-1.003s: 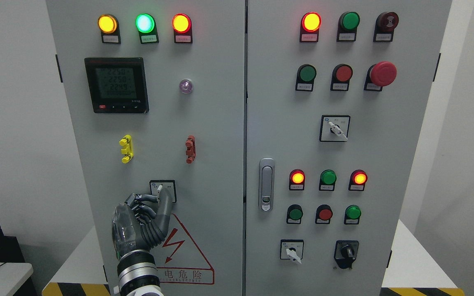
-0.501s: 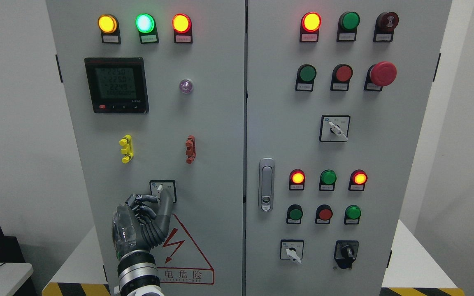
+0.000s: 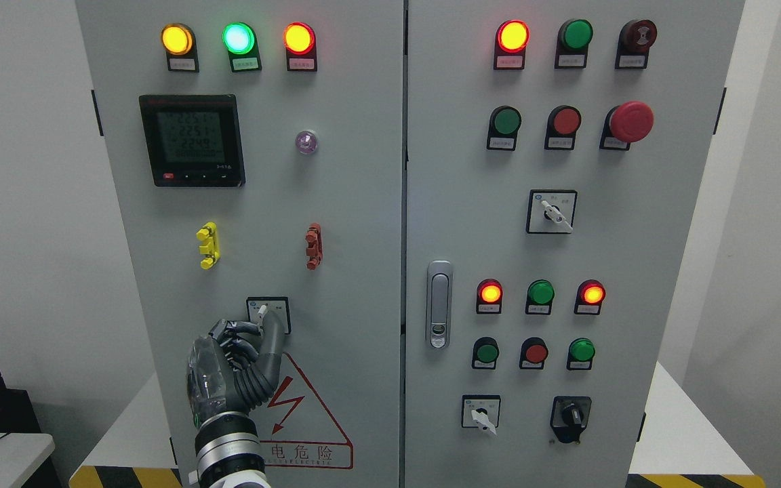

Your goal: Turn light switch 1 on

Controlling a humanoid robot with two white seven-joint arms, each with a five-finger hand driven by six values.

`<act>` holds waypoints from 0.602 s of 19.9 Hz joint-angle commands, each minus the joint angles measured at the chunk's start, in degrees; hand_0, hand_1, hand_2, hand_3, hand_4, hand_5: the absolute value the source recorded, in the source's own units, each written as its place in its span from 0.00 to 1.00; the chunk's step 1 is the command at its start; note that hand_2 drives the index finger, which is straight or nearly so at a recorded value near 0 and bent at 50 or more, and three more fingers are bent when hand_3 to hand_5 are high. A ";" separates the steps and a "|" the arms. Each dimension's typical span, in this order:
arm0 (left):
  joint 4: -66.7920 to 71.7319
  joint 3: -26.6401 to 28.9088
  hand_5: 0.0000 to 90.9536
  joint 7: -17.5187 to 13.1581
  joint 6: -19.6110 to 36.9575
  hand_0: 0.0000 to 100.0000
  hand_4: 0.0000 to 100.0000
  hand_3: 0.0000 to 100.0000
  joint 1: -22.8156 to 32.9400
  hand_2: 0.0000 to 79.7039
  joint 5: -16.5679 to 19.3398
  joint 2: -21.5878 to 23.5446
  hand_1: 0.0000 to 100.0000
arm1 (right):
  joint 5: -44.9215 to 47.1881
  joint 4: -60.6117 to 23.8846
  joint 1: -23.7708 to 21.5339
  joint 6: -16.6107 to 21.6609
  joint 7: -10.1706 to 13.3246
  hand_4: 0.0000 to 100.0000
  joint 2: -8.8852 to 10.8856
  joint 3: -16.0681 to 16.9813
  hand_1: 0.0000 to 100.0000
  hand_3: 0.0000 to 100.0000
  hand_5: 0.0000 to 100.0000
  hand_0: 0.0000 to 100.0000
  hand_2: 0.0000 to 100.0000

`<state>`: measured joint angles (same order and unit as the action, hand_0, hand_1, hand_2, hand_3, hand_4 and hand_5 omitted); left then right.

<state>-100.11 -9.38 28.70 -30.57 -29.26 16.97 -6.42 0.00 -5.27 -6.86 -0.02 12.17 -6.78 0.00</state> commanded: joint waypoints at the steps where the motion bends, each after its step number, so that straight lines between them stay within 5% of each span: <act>1: -0.08 -0.02 0.97 -0.14 -0.01 0.55 0.95 0.94 0.00 0.74 0.00 0.01 0.37 | -0.26 0.00 0.00 0.02 0.05 0.00 0.01 -1.32 0.39 0.00 0.00 0.12 0.00; 12: -0.08 -0.02 0.98 -0.49 0.08 0.71 0.96 0.94 0.00 0.75 0.00 0.01 0.24 | -0.26 0.00 -0.09 0.02 0.05 0.00 -0.08 -1.32 0.39 0.00 0.00 0.12 0.00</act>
<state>-100.18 -9.39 28.27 -30.73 -29.28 16.97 -6.41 0.00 -5.28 -6.86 -0.02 12.16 -6.78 0.00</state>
